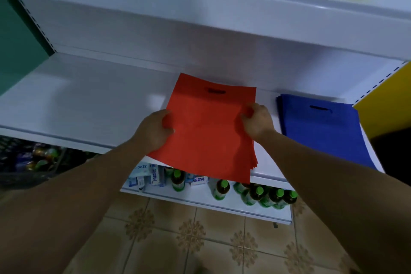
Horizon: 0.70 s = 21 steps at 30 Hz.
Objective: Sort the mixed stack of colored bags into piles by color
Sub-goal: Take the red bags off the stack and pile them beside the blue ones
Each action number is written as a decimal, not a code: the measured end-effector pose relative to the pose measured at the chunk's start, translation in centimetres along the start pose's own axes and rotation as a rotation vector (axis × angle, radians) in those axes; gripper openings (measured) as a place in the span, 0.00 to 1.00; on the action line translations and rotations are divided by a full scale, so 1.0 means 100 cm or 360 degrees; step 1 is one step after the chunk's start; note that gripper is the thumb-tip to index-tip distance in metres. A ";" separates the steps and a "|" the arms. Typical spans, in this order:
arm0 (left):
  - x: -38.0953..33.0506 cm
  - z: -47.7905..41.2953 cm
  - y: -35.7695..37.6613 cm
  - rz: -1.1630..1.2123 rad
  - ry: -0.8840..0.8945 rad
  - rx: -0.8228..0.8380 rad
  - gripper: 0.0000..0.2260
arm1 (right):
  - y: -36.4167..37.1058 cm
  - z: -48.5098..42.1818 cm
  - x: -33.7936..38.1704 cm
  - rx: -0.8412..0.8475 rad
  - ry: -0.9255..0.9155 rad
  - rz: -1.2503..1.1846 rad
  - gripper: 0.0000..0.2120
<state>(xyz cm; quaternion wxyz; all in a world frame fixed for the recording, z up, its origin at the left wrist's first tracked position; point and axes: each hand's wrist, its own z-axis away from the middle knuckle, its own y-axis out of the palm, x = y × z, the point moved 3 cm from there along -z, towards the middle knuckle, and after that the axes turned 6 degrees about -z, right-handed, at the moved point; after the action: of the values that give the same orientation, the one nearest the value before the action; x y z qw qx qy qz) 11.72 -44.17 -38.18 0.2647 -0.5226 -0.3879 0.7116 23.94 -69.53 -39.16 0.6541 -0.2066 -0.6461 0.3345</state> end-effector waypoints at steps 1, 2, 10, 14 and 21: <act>0.001 -0.007 0.004 0.0007 -0.0019 0.0014 0.25 | 0.004 -0.006 -0.002 0.0013 -0.0014 0.0011 0.20; 0.001 -0.012 0.007 0.0021 -0.0019 0.0024 0.25 | 0.008 -0.011 -0.004 0.0031 -0.0021 0.0018 0.22; 0.014 -0.013 0.033 0.0023 0.0055 0.0487 0.40 | 0.030 -0.034 -0.017 0.0233 0.0052 0.0374 0.40; 0.020 -0.005 0.051 -0.0481 0.0174 0.0572 0.52 | 0.038 -0.038 -0.023 0.0266 0.0162 0.0389 0.40; 0.014 -0.005 0.061 -0.0532 0.0221 0.0522 0.43 | 0.040 -0.033 -0.029 0.0261 0.0309 0.0435 0.28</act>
<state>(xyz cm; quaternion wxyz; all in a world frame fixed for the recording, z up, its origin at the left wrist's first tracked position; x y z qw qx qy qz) 11.96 -46.33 -44.08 0.4861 -0.4488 -0.3290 0.6738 26.67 -68.27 -44.35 0.6766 -0.2697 -0.5163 0.4504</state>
